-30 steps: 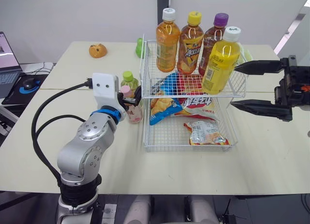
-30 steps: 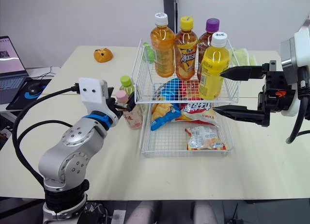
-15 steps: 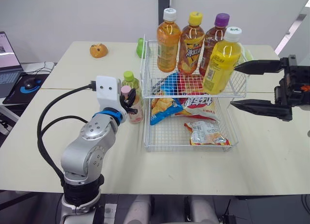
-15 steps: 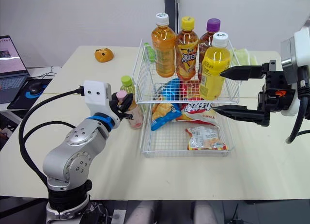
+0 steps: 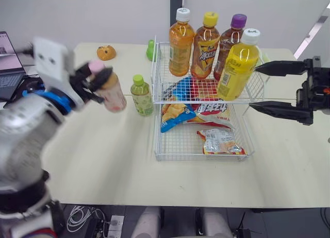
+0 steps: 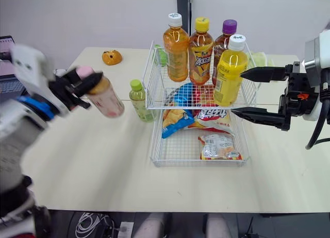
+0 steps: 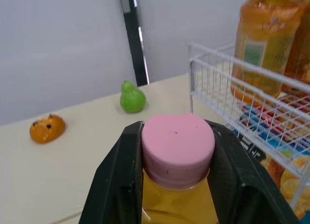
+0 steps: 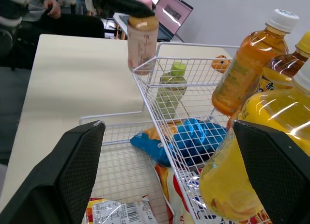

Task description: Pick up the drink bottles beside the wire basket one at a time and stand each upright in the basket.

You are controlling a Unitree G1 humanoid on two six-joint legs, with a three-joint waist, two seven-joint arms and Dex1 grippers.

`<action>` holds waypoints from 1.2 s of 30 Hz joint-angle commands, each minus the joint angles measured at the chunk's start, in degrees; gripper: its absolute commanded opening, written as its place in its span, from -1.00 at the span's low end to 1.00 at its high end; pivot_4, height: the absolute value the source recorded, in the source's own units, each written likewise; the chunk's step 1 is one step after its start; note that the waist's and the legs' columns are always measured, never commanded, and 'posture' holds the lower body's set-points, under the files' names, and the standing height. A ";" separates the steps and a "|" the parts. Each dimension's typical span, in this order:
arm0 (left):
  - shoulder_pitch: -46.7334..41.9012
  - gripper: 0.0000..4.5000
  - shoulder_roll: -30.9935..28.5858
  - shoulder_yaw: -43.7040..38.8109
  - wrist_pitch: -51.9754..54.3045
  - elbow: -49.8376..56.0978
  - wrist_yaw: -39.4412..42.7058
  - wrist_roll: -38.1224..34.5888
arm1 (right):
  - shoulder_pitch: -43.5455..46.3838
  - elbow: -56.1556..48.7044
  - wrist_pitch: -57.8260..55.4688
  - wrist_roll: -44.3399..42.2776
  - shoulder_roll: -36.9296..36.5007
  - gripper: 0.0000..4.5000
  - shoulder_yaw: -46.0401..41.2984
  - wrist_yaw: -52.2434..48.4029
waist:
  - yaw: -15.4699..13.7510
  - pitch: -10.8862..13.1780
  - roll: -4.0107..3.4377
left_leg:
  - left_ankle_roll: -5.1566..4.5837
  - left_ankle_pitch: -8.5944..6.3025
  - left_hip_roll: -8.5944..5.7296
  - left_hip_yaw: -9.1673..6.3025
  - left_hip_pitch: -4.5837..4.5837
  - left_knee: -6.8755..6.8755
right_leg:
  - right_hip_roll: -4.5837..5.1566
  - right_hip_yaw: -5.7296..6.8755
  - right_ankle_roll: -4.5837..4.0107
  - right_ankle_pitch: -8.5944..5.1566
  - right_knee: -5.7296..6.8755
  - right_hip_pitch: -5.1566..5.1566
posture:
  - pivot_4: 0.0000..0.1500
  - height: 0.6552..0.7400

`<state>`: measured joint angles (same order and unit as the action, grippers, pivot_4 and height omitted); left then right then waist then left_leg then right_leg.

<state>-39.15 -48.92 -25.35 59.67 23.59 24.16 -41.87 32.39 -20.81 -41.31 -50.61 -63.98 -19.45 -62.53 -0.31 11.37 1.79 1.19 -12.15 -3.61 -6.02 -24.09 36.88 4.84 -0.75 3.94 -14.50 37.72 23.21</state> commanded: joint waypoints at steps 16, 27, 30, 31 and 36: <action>-51.14 -0.40 4.69 21.27 4.79 -37.16 26.14 -4.76 | -3.15 -3.36 -1.56 -1.45 -1.77 1.00 -7.35 3.81 | 0.71 0.05 0.04 | 0.02 -0.01 -0.03 -0.02 -0.01 -0.03 | 0.01 -0.07 0.04 0.00 0.16 0.06 | 1.00 1.00; -42.76 -0.40 18.34 30.15 -7.80 -34.66 27.46 6.27 | -4.93 -4.61 -3.15 -2.45 -2.28 1.00 -10.74 6.37 | 1.26 0.07 0.04 | 0.02 -0.01 -0.02 -0.08 -0.04 -0.03 | 0.05 -0.21 0.02 0.01 0.21 0.16 | 1.00 1.00; -42.02 -0.40 20.21 31.25 -10.54 -35.55 27.92 8.92 | -5.34 -4.44 -3.35 -2.49 -2.74 1.00 -11.86 6.58 | 1.37 0.07 0.04 | 0.02 -0.01 -0.04 -0.08 -0.19 -0.02 | 0.06 -0.21 0.03 0.02 0.21 0.30 | 1.00 1.00; -41.99 -0.40 20.91 31.20 -11.21 -36.14 27.91 9.46 | -5.64 -4.46 -3.44 -2.51 -2.90 1.00 -12.36 6.64 | 1.42 0.07 0.03 | 0.02 -0.01 -0.04 -0.07 -0.20 -0.02 | 0.07 -0.21 0.03 0.02 0.22 0.31 | 1.00 1.00; -41.87 -0.40 23.18 31.26 -14.13 -38.93 28.41 12.03 | -7.02 -5.00 -4.07 -3.11 -3.40 1.00 -14.48 6.81 | 1.42 0.07 0.03 | 0.01 -0.01 -0.06 -0.05 -0.19 0.01 | 0.07 -0.18 0.03 0.02 0.24 0.29 | 1.00 1.00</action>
<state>-79.33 -25.83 7.58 47.93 -16.07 52.20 -30.33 25.32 -24.67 -45.47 -52.98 -66.36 -31.14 -56.16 1.12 11.44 1.82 1.20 -12.15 -3.67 -6.07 -24.29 36.90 4.91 -0.93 3.97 -14.48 37.97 23.50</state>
